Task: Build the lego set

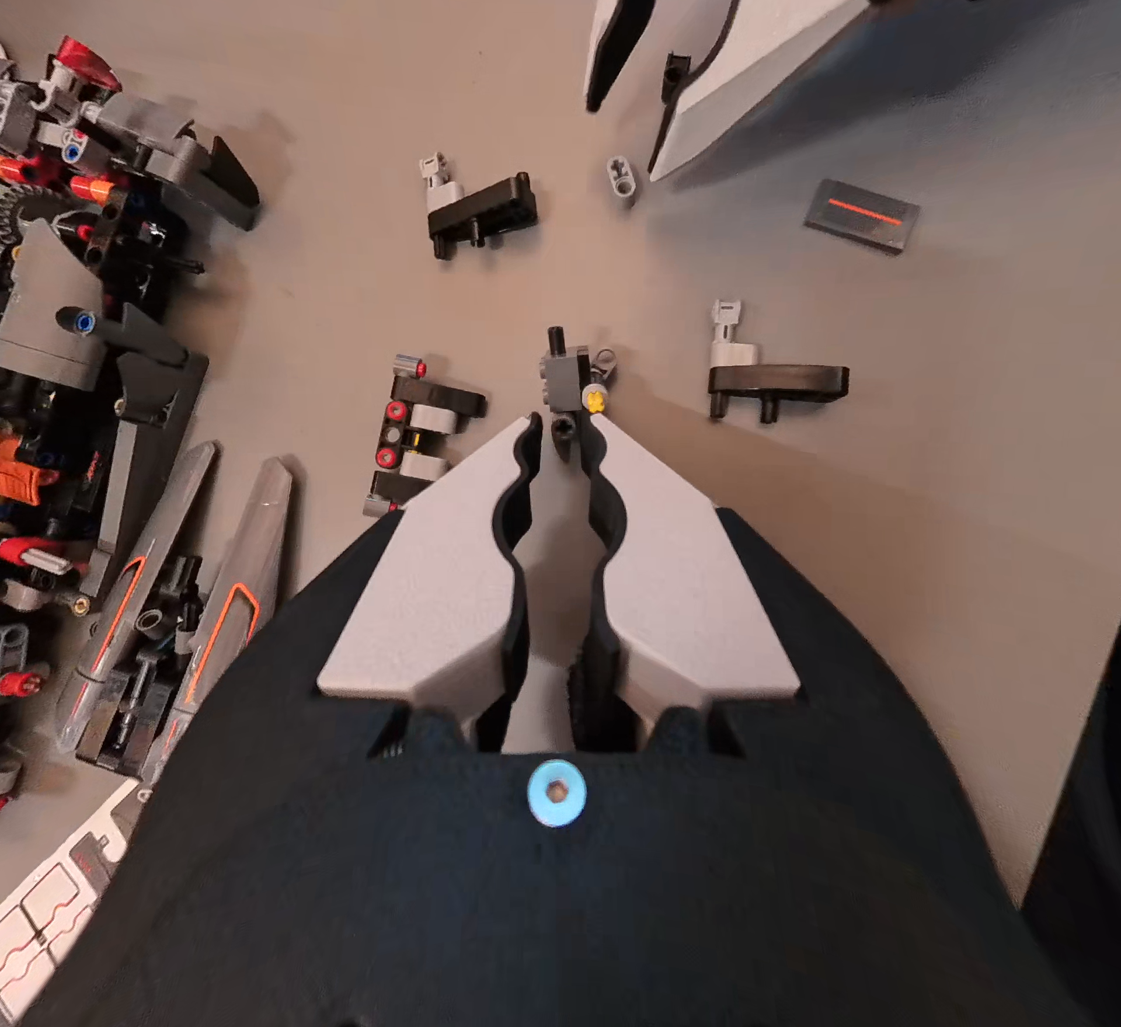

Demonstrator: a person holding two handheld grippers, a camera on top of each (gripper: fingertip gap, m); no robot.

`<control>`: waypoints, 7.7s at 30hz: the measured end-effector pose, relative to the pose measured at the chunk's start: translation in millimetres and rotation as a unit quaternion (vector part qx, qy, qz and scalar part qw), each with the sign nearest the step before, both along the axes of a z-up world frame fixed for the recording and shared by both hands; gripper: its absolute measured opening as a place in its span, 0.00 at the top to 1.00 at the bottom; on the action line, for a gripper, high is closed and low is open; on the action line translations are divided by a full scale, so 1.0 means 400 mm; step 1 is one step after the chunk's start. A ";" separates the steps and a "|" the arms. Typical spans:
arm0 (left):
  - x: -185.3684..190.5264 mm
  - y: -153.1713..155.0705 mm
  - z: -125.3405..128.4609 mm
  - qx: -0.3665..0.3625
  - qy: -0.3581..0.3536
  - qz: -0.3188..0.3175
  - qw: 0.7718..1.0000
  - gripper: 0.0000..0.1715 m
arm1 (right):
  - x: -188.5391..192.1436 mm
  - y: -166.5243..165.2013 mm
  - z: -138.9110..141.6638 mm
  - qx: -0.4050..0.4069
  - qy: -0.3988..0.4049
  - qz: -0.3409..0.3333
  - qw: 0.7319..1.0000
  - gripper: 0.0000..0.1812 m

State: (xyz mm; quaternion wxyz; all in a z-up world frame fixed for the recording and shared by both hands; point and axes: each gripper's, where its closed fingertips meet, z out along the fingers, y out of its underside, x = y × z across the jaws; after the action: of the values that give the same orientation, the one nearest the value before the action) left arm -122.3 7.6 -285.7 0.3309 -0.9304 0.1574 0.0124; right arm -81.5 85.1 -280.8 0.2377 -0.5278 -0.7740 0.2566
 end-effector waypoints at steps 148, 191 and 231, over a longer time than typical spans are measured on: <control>0.108 0.009 0.149 0.183 -0.170 0.036 0.968 0.91 | -0.010 -0.172 0.114 0.106 0.127 0.250 0.954 0.97; 0.132 -0.017 0.302 0.397 -0.280 0.005 0.874 0.95 | 0.033 -0.200 0.288 -0.435 0.174 0.146 0.871 0.97; 0.011 0.005 0.041 0.116 -0.060 -0.027 0.991 0.87 | -0.050 -0.143 0.040 -0.256 0.028 0.156 0.954 0.97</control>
State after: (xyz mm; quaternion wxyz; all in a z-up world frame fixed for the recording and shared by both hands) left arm -118.1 9.8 -269.5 0.4458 -0.8801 0.1598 -0.0344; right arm -101.6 27.8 -264.9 0.0737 -0.4360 -0.7483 0.4945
